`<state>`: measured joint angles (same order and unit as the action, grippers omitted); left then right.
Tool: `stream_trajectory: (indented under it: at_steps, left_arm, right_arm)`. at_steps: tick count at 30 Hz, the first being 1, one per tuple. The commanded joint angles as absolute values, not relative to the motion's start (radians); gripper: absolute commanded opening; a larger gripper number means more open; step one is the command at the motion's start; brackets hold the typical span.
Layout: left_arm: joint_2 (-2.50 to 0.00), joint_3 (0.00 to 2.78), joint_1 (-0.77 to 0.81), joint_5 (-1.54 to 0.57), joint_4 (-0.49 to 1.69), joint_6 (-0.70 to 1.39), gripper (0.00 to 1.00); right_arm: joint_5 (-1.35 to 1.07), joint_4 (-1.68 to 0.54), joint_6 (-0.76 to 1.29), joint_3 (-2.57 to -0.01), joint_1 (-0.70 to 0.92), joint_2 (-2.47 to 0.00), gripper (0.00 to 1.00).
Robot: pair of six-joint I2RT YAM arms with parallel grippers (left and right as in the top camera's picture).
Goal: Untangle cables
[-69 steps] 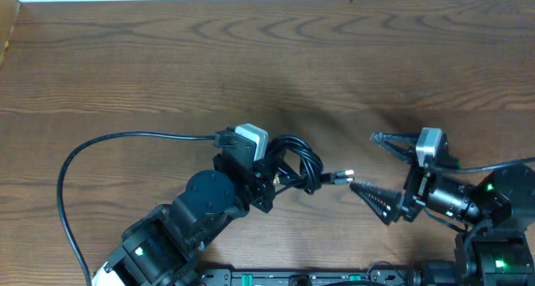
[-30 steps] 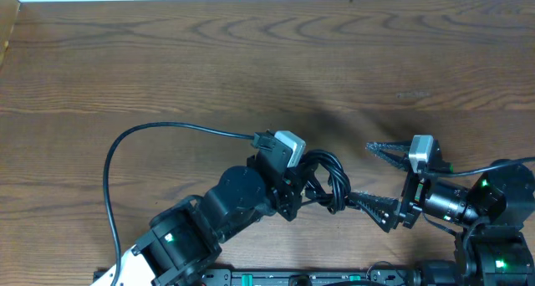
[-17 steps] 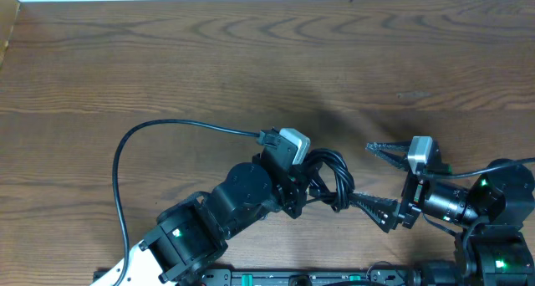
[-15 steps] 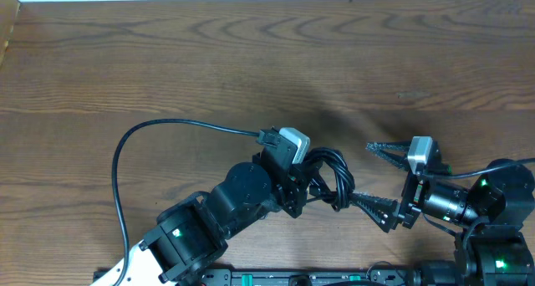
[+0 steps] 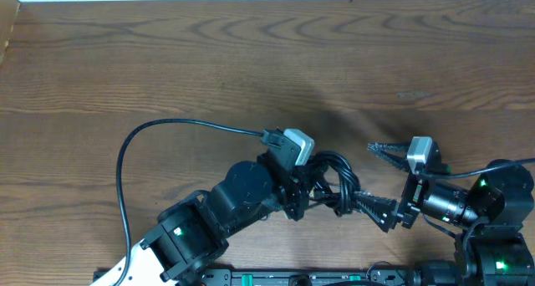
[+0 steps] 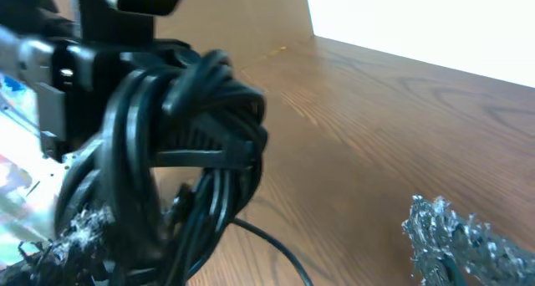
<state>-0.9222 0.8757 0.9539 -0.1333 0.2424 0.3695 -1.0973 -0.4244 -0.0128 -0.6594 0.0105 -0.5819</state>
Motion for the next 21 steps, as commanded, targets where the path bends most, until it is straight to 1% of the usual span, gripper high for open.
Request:
stream_trajectory:
  at_steps: [1, 5, 13, 16, 21]
  left_arm:
    - [-0.916, 0.888, 0.998, -0.247, 0.213, 0.348, 0.07]
    - [-0.916, 0.888, 1.042, -0.252, 0.211, 0.307, 0.08]
    - [-0.921, 0.888, 1.127, -0.257, 0.224, 0.227, 0.07]
    - [-0.929, 0.888, 1.152, -0.316, 0.222, 0.174, 0.07]
    - [-0.926, 0.888, 1.160, -0.373, 0.223, 0.156, 0.07]
  right_arm:
    - [-0.981, -0.433, -0.012, -0.679, 0.017, -0.584, 0.99]
    - [-0.938, -0.443, 0.008, -0.679, 0.017, -0.584, 0.99]
    - [-0.933, -0.438, 0.007, -0.679, 0.017, -0.584, 0.99]
    - [-0.911, -0.438, 0.007, -0.679, 0.017, -0.584, 0.99]
    - [-0.888, -0.442, 0.007, -0.679, 0.017, -0.584, 0.99]
